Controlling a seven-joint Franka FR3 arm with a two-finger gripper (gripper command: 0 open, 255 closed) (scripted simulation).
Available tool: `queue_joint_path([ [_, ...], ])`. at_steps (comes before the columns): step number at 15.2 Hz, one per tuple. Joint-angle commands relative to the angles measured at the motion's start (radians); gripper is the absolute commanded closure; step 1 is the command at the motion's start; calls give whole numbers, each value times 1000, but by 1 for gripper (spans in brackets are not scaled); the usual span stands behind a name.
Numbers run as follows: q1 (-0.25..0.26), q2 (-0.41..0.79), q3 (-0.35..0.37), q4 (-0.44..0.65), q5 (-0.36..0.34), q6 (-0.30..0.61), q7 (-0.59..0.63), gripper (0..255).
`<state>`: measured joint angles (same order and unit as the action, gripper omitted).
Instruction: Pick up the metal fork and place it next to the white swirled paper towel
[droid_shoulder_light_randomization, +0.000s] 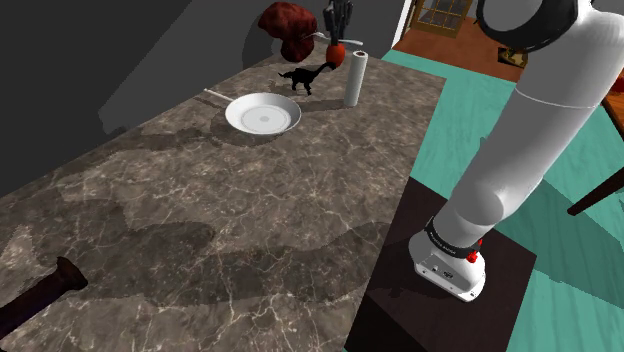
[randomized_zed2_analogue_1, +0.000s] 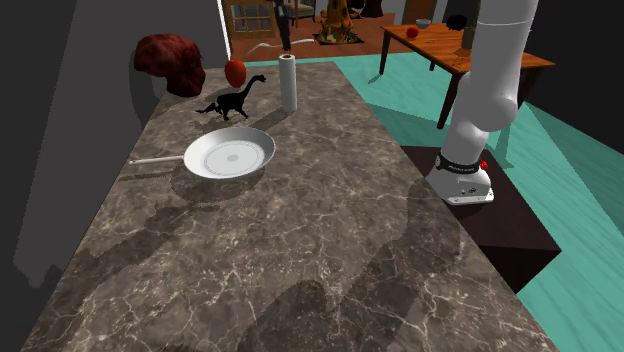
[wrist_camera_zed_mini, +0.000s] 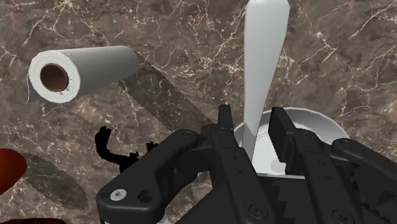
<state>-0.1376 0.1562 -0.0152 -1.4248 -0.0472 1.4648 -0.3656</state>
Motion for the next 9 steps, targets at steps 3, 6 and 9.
queue_joint_path([
  [3,-45,108,-30,149,1,-37,-77,255],
  [6,-84,210,-50,297,5,-80,-136,255],
  [9,-104,259,-57,357,9,-90,-161,255],
])
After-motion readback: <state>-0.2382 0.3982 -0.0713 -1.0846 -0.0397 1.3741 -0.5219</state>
